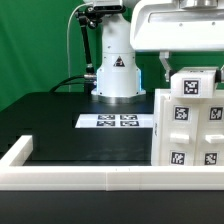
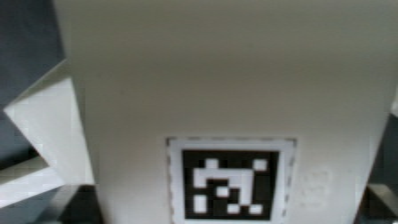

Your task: Assemble cabinet

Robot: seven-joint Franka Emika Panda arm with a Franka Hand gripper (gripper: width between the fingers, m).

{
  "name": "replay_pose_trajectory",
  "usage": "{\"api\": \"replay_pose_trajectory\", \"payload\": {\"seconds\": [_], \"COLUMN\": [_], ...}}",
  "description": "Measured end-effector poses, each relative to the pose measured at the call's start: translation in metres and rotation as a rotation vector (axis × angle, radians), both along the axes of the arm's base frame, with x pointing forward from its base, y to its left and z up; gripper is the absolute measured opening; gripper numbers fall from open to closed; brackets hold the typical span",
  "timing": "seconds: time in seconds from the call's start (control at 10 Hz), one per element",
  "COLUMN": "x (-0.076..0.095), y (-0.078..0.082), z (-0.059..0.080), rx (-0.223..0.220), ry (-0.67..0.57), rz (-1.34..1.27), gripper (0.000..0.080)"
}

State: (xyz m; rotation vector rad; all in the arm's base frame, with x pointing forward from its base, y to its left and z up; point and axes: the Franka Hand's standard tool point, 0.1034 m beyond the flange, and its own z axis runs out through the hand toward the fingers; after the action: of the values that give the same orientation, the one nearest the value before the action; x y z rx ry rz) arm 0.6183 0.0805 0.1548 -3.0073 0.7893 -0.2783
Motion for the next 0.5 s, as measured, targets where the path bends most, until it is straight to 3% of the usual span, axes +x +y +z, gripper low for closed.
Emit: {"api": "replay_pose_trajectory", "payload": {"seconds": [0.5], "x": [-0.0052], "y": [-0.0036], "z": [-0.0007], "rx": [0.103], "ry": [-0.037], "rz": [-0.497], "gripper": [0.0566]}}
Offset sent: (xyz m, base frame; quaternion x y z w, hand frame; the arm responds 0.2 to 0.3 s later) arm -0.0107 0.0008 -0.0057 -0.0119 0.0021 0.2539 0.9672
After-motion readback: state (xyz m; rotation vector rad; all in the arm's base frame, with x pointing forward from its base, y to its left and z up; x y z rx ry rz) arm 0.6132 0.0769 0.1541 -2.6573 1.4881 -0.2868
